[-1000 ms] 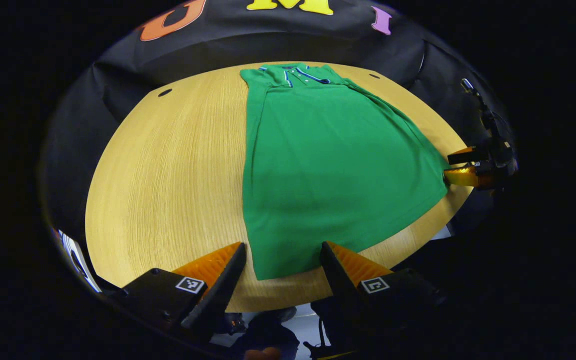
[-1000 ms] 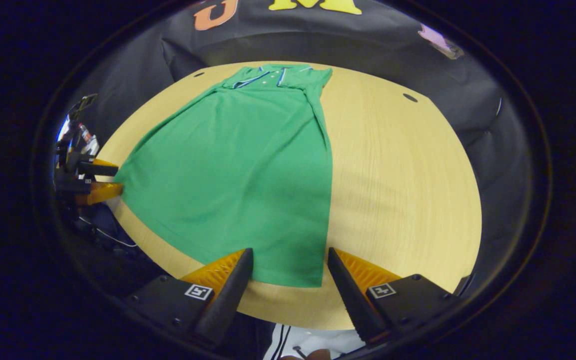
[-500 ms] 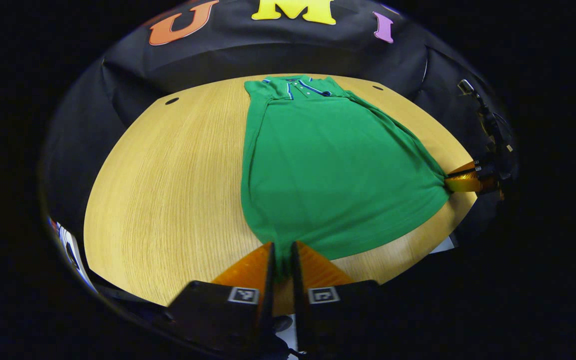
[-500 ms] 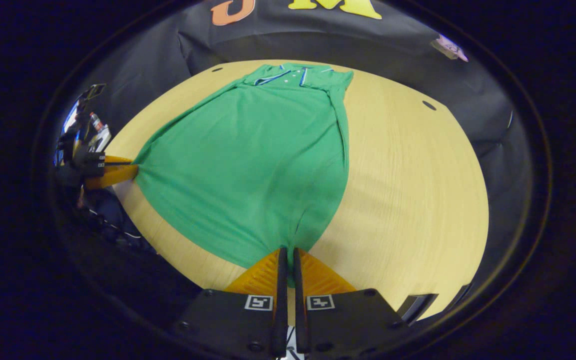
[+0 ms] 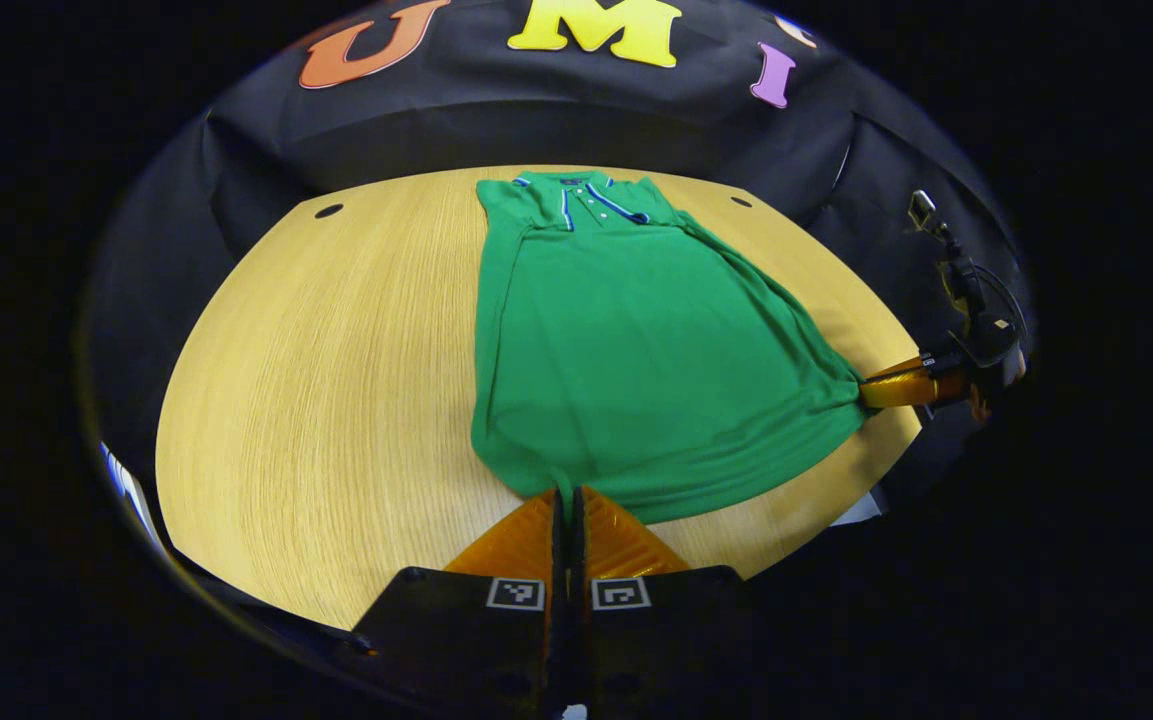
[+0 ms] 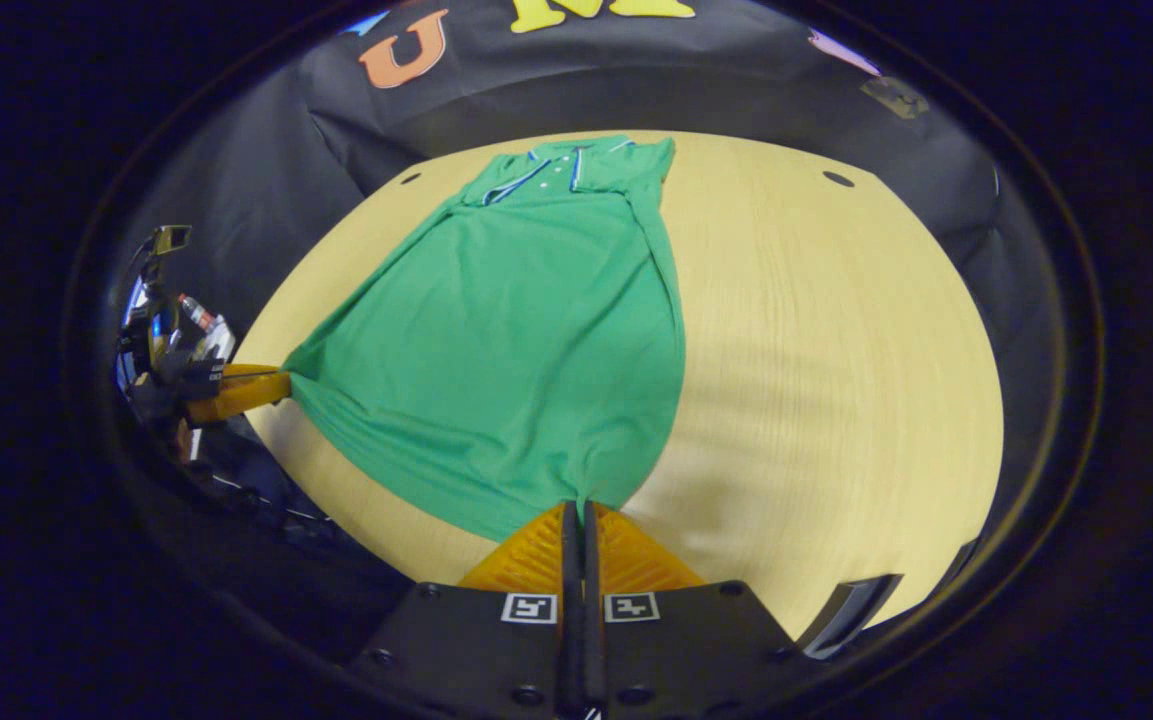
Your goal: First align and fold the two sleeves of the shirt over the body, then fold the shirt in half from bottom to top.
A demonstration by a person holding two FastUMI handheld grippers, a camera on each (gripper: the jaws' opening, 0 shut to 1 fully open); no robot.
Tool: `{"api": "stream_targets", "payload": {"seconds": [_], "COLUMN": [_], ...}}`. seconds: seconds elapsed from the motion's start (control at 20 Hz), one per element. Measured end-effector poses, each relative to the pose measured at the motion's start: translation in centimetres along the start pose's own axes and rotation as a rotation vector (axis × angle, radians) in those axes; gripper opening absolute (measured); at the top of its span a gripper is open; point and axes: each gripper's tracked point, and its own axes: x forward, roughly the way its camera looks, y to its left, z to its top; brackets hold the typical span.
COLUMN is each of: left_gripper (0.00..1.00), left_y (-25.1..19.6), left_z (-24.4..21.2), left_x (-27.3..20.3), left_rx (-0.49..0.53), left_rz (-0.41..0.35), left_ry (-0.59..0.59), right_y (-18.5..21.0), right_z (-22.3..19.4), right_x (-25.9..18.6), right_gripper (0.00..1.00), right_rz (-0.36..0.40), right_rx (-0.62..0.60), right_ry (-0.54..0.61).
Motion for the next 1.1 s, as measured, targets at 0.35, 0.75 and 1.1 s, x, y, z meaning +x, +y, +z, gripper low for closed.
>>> {"api": "stream_targets", "payload": {"seconds": [0.35, 0.75, 1.1], "left_gripper": [0.03, 0.03, 0.03], "left_y": [-0.7, 0.3, 2.6], "left_z": [4.8, 14.2, 22.9], "left_x": [-1.2, -1.9, -1.9], "left_rx": [0.012, 0.016, 0.027], "left_rz": [-0.042, -0.042, -0.027], "left_ry": [-0.088, -0.234, -0.350], "right_y": [0.0, -0.5, -1.6], "right_z": [5.1, 14.1, 24.7], "right_x": [-2.6, -5.6, -6.2], "right_gripper": [0.02, 0.02, 0.06], "right_rz": [0.071, 0.124, 0.140], "right_rx": [0.107, 0.172, 0.206], "right_ry": [-0.094, -0.234, -0.350]}}
